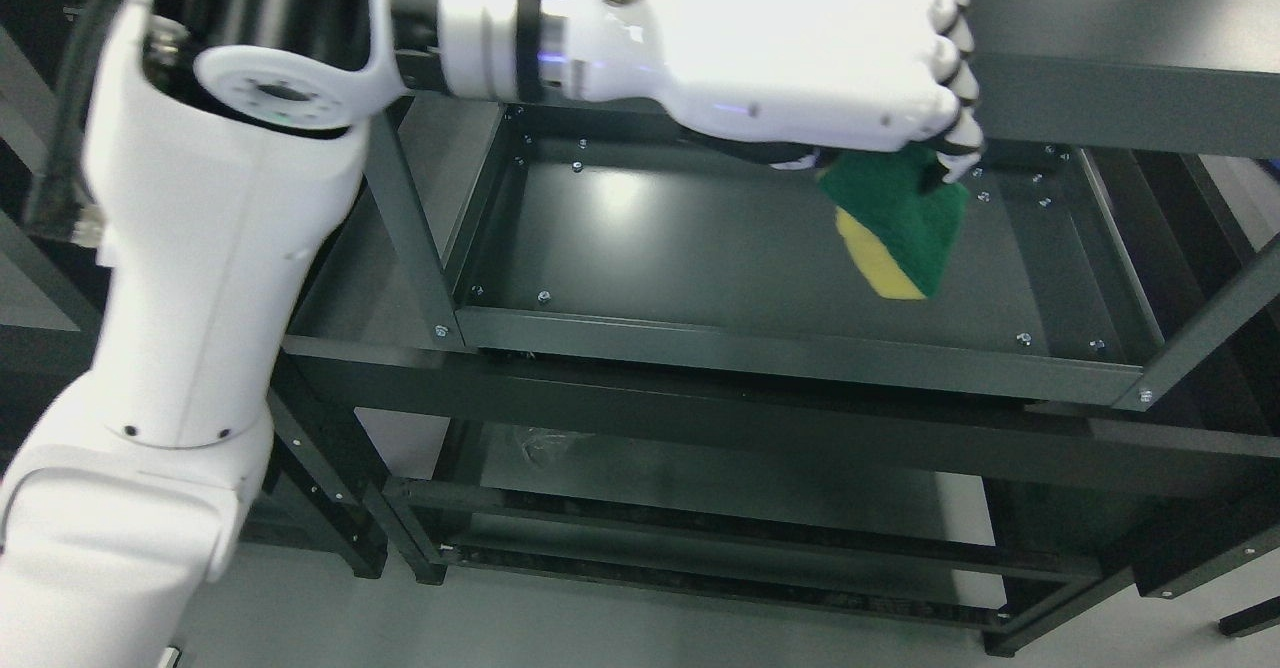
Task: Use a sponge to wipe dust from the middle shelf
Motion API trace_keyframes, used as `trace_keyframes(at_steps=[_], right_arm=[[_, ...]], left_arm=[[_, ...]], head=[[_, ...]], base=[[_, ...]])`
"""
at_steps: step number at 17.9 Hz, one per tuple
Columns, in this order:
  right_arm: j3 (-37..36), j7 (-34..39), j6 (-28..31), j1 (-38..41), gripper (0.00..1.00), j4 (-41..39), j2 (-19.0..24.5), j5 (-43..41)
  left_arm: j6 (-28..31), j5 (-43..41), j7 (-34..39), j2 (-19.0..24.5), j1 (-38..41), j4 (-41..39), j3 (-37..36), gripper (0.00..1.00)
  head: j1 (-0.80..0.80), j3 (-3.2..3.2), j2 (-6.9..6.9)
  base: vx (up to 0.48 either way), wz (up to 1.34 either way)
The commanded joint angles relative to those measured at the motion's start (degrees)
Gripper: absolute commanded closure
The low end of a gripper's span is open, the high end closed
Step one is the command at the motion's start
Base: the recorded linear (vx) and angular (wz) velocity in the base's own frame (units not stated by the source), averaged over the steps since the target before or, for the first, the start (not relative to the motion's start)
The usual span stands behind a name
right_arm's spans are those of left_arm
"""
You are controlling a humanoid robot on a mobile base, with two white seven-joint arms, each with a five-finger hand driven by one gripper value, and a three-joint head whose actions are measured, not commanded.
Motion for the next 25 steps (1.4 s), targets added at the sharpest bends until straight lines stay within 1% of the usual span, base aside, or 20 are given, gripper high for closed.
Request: trace_keyframes(at_steps=[1,2,3,5,7,9,10,11,12,13,16,17,19,21,24,25], right_arm=[[0.0,0.0,0.0,0.0,0.00,-1.0,-1.0,0.0],[0.0,0.0,0.0,0.0,0.00,-1.0,-1.0,0.0],[0.0,0.0,0.0,0.0,0.00,-1.0,-1.0,0.0],[0.0,0.0,0.0,0.0,0.00,-1.0,-1.0,0.0],[0.0,0.0,0.0,0.0,0.00,-1.0,-1.0,0.0],[0.0,0.0,0.0,0.0,0.00,-1.0,-1.0,0.0],[0.1,0.0,0.0,0.0,0.00,-1.0,-1.0,0.0],[0.0,0.0,0.0,0.0,0.00,-1.0,-1.0,0.0],[0.0,0.0,0.0,0.0,0.00,-1.0,-1.0,0.0],[0.1,0.0,0.0,0.0,0.00,-1.0,-1.0,0.0],[0.1,0.0,0.0,0.0,0.00,-1.0,-1.0,0.0],[0.0,0.0,0.0,0.0,0.00,-1.0,-1.0,0.0],[0.1,0.0,0.0,0.0,0.00,-1.0,-1.0,0.0],[0.0,0.0,0.0,0.0,0.00,-1.0,-1.0,0.0],[0.1,0.0,0.0,0.0,0.00,-1.0,-1.0,0.0],[0.0,0.0,0.0,0.0,0.00,-1.0,-1.0,0.0]], left_arm=[[0.0,16.8,0.1,28.4,4.2,-5.0,16.2,1.00],[0.0,18.1,0.1,30.3,5.6,-5.0,16.9,1.00],[0.0,18.6,0.1,31.0,6.5,-5.0,17.4,1.00],[0.0,19.0,0.1,30.6,6.9,-5.0,18.3,1.00],[0.0,19.0,0.6,29.2,6.1,-5.0,17.7,1.00],[0.0,18.6,0.6,25.3,5.1,-5.0,16.0,1.00],[0.0,17.0,0.6,20.8,2.8,-5.0,12.3,1.00],[0.0,14.7,0.6,17.6,1.6,-5.0,10.3,1.00],[0.0,11.8,0.6,13.1,0.6,-4.9,9.0,1.00],[0.0,7.6,0.3,6.7,-0.3,-4.7,8.1,1.00],[0.2,-3.3,-0.3,-8.3,-0.2,-2.0,5.5,1.00],[0.2,-6.1,-0.2,-10.4,-0.2,-0.9,4.6,1.00],[0.2,-11.3,1.0,-10.4,-0.7,2.2,3.4,1.00],[0.3,-12.6,6.1,-10.4,-1.6,5.1,-0.7,1.00],[1.1,-14.6,11.7,-10.4,-4.2,9.2,-4.6,1.00],[1.8,-14.9,15.1,-10.4,-5.3,10.7,-6.3,1.00]], head=[[0.00,0.00,0.00],[0.00,0.00,0.00],[0.00,0.00,0.00],[0.00,0.00,0.00],[0.00,0.00,0.00],[0.00,0.00,0.00],[0.00,0.00,0.00],[0.00,0.00,0.00],[0.00,0.00,0.00],[0.00,0.00,0.00],[0.00,0.00,0.00],[0.00,0.00,0.00],[0.00,0.00,0.00],[0.00,0.00,0.00],[0.00,0.00,0.00],[0.00,0.00,0.00]], base=[[0.000,0.00],[0.000,0.00],[0.000,0.00],[0.000,0.00],[0.000,0.00],[0.000,0.00],[0.000,0.00],[0.000,0.00],[0.000,0.00],[0.000,0.00],[0.000,0.00],[0.000,0.00],[0.000,0.00],[0.000,0.00],[0.000,0.00],[0.000,0.00]])
